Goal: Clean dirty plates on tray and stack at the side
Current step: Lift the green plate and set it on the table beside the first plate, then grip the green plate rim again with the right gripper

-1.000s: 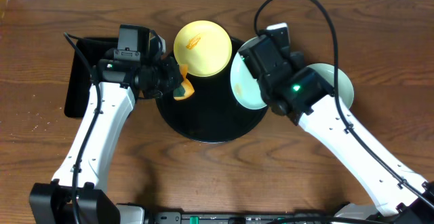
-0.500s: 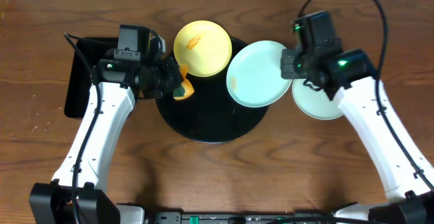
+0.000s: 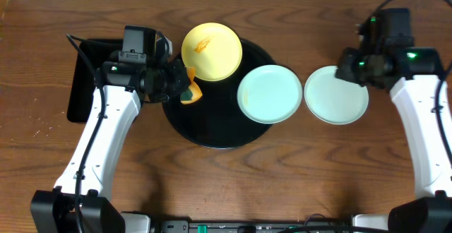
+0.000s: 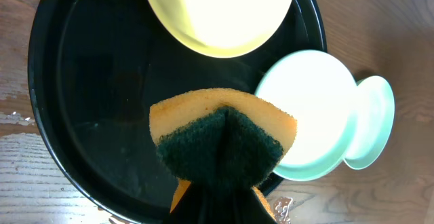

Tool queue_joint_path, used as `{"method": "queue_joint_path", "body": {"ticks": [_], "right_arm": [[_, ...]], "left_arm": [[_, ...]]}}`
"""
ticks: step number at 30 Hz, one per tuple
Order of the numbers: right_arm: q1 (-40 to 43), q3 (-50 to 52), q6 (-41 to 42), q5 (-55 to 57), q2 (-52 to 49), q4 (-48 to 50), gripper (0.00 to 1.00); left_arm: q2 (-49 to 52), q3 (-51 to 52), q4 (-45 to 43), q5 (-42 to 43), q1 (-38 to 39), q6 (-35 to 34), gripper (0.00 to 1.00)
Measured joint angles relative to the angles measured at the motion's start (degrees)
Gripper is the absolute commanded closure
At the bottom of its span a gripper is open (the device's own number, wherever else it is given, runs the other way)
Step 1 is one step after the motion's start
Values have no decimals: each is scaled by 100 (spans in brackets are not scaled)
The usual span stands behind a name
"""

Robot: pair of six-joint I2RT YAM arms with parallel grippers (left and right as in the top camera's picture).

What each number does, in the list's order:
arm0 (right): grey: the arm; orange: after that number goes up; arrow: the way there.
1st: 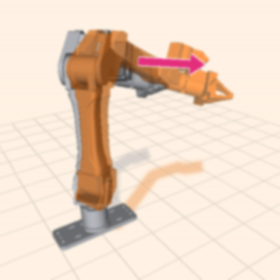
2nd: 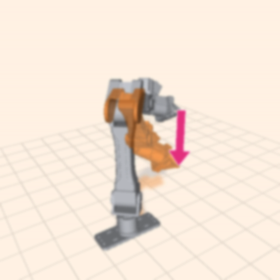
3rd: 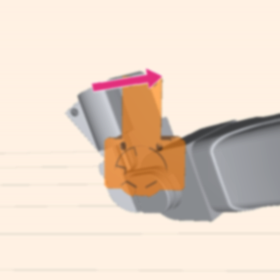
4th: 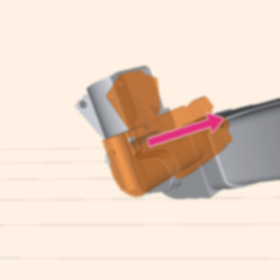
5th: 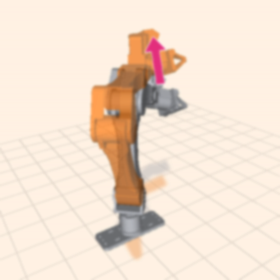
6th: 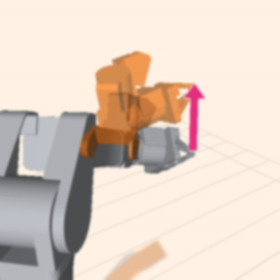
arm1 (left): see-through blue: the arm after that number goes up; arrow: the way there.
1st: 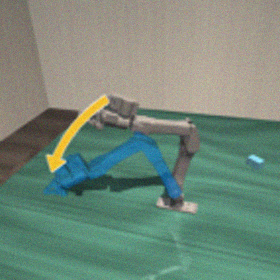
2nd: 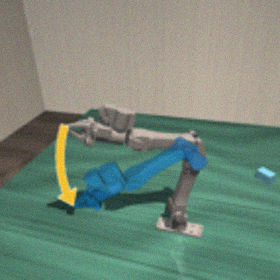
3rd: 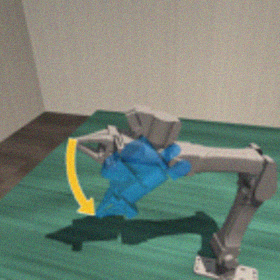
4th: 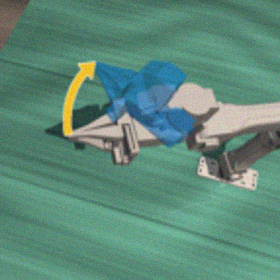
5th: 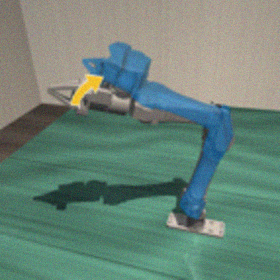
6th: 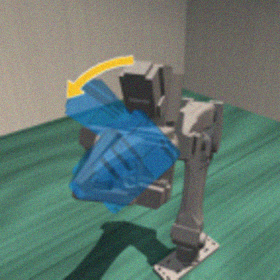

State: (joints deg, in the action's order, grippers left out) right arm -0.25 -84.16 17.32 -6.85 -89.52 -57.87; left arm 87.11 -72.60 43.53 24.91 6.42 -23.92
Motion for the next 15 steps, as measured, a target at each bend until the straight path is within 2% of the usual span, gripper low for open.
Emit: {"method": "queue_joint_path", "body": {"ticks": [3,5,10,12,15], "right_arm": [[332,105,-15,2,0,-4,99],[407,234,-39,-13,0,-7,94],[369,581,-190,-363,0,37,73],[367,675,-243,-544,0,107,60],[367,767,-280,-828,0,208,47]], "left_arm": [[0,0,0,0,2,2,93],[0,0,0,0,0,0,92],[0,0,-4,0,0,0,93],[0,0,-4,0,0,2,92],[0,0,-4,0,0,2,92]]}}
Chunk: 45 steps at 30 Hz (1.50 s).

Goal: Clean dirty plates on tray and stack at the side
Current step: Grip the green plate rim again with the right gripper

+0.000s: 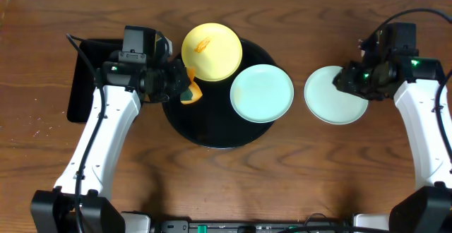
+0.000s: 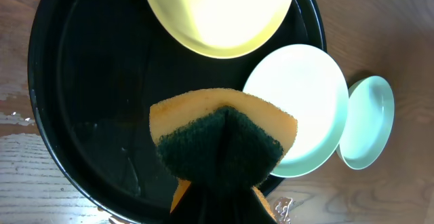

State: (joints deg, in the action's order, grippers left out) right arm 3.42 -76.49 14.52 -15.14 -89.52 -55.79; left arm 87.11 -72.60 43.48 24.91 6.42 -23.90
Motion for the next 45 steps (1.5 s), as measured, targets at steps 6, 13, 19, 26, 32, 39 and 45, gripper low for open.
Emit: {"method": "queue_joint_path", "body": {"ticks": [6,13,19,26,32,39,45], "right_arm": [[0,22,-131,-592,0,103,37],[0,24,-291,-1062,0,179,81],[0,31,-629,-1768,0,256,99],[0,33,-1054,-2813,0,293,49],[-2,37,-1180,-3198,0,297,63],[-2,39,-1222,-3331,0,315,99],[-2,39,-1224,-3355,0,382,12]], "left_arm": [[0,0,0,0,2,-2,92],[0,0,0,0,2,-2,92],[0,0,0,0,2,-2,93],[0,0,0,0,2,-2,92],[0,0,0,0,0,0,92],[0,0,2,-35,2,0,93],[0,0,2,-109,0,-2,93]]}}
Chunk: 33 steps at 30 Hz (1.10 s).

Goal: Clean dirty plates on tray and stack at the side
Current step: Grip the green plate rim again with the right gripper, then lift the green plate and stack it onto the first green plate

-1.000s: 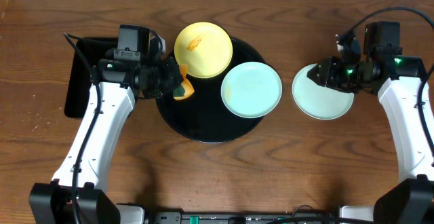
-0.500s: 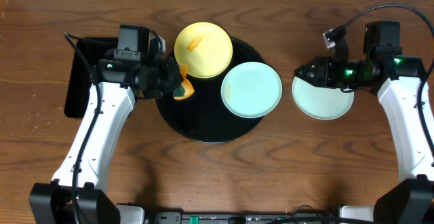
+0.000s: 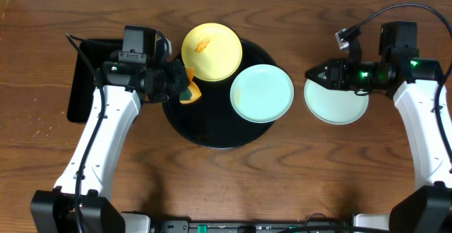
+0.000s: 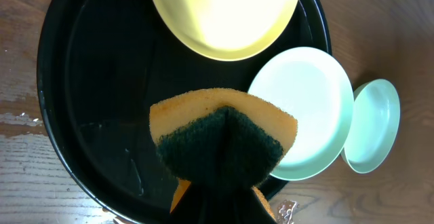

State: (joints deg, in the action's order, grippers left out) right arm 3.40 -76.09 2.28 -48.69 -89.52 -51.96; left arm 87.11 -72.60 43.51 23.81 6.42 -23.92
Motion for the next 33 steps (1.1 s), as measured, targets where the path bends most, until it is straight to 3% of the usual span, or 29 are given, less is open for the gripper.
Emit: {"method": "queue_joint_path", "body": {"ticks": [13,21,33], "right_arm": [[-11,4,-2,74,0,44,18],[-422,251,529,1670,0,654,19],[-1412,1211,1414,3099,-457,2105,23]], "left_arm": [[0,0,-2,-7,0,0,93],[0,0,-15,-20,0,2,93],[0,0,-22,-20,2,0,93]]}}
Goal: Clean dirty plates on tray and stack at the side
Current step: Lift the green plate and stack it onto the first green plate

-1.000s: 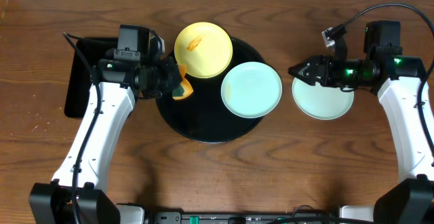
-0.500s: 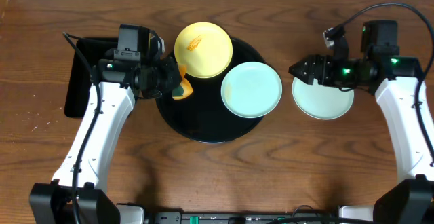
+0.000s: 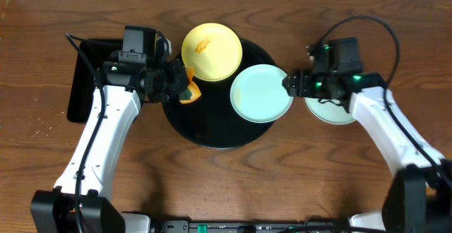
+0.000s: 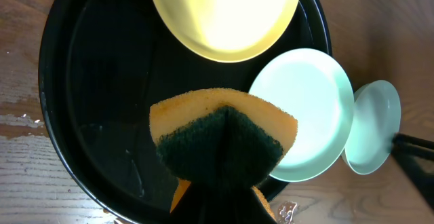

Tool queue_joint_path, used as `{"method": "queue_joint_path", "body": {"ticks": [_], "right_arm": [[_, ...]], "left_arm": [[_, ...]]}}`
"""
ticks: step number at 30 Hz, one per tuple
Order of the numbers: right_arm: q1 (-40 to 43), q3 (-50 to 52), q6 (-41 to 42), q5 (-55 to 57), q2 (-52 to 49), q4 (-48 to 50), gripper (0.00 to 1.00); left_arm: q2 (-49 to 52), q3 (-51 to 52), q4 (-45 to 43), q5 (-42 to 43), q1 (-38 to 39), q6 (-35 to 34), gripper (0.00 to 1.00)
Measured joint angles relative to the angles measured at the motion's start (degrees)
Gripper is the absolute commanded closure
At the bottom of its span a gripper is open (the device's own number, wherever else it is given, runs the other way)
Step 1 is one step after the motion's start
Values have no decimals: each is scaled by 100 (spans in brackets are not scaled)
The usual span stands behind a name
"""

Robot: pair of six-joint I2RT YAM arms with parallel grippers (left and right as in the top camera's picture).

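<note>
A round black tray [image 3: 205,130] carries a yellow plate [image 3: 212,51] with an orange smear at its far side. A mint plate [image 3: 260,93] lies at the tray's right side, overhanging the rim. Another mint plate [image 3: 337,111] lies on the table to the right, partly under my right arm. My left gripper [image 3: 185,88] is shut on an orange-and-green sponge [image 4: 224,142], held above the tray's left part. My right gripper [image 3: 287,85] is at the right rim of the tray's mint plate, and its fingers look open.
A flat black rectangular thing [image 3: 79,85] lies on the table left of the tray, partly under my left arm. Wet spots [image 4: 13,119] show on the wood beside the tray. Bare wood stretches in front of the tray.
My right gripper has moved left, from over the left rim of the table's mint plate to the right rim of the tray's mint plate. The left gripper and sponge have not moved.
First my right gripper was at the far edge of the table's mint plate, and the tray's mint plate lay almost against it. Then the tray's plate lay slightly further left. The right gripper turned leftward and now reaches that plate. The sponge stayed held throughout.
</note>
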State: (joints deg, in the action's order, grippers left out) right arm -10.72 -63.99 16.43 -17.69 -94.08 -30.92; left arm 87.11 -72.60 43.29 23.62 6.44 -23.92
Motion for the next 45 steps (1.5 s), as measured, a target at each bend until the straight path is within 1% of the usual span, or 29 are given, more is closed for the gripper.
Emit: {"method": "queue_joint_path", "body": {"ticks": [5,9,13,15,19,23,24,32,38,41,45], "right_arm": [[-68,9,151,179,-680,197,24],[-68,22,227,179,-1084,293,29],[-68,44,264,118,-1263,348,36],[-68,44,264,98,-1270,376,44],[-68,44,280,70,-1270,402,69],[-68,44,326,-48,-1268,446,91],[-79,44,330,-61,-1268,446,99],[-79,33,356,-138,-1266,448,99],[-79,33,354,-90,-1163,212,99],[-76,50,350,-15,-1001,85,99],[-59,70,330,44,-503,-92,99]], "left_arm": [[0,0,0,0,-2,0,93],[0,0,0,0,0,2,93],[0,0,0,2,-2,0,93],[0,0,0,0,-2,2,93],[0,0,-2,2,-2,2,93],[0,0,0,2,0,0,92],[0,0,-2,0,-2,2,92],[0,0,0,2,0,2,92],[0,0,0,0,-2,0,92],[0,0,0,0,0,2,93],[0,0,0,2,-2,2,92]]}}
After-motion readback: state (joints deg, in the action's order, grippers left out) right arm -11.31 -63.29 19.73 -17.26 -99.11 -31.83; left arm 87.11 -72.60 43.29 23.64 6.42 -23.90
